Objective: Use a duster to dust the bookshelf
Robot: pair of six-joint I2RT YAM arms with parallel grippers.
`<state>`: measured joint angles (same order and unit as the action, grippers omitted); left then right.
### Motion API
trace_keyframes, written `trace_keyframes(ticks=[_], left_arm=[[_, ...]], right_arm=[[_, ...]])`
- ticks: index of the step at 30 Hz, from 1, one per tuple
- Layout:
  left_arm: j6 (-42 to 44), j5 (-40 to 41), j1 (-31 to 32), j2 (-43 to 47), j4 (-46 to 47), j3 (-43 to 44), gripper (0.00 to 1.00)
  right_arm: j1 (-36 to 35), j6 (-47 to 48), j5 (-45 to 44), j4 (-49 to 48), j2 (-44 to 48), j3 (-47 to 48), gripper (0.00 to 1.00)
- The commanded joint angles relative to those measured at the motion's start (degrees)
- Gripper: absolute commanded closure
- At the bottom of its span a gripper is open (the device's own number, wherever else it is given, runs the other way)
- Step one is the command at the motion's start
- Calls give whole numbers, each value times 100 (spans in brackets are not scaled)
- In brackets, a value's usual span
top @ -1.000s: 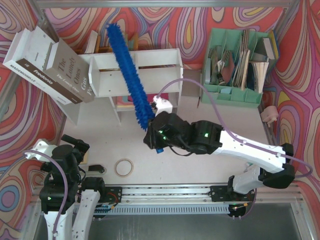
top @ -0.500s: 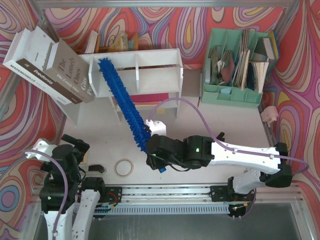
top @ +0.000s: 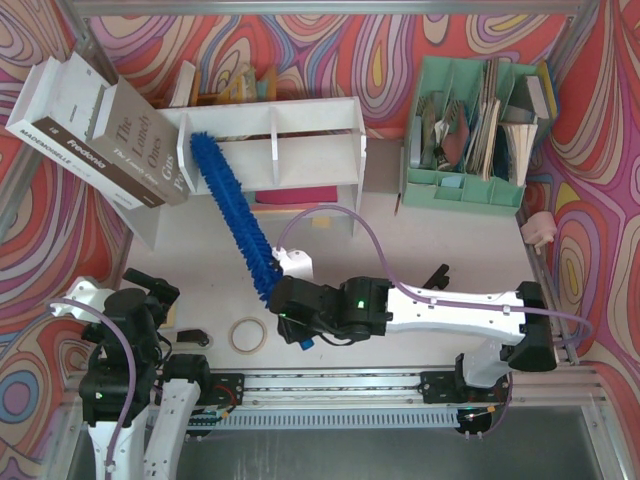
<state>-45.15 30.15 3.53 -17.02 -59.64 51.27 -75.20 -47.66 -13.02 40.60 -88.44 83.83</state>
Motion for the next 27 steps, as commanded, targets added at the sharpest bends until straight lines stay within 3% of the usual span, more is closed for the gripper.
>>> trace_keyframes(ticks=[1,7,12,27], left_arm=[[103,-44,-28,-21,110,-62,2],[95,-40,-28,1,110,-71,2],[101,-40,-28,5,129,-76,2],[102,-15,-28,5,120,-70,2]], right_arm=[[-10,-3,-219,-282,51,261,100],[-11,-662,-1346,551,360,359,100],[-9,-1182,-1752,1045,336,349,100],[-275,-387,-703,-223,-380,704,100]])
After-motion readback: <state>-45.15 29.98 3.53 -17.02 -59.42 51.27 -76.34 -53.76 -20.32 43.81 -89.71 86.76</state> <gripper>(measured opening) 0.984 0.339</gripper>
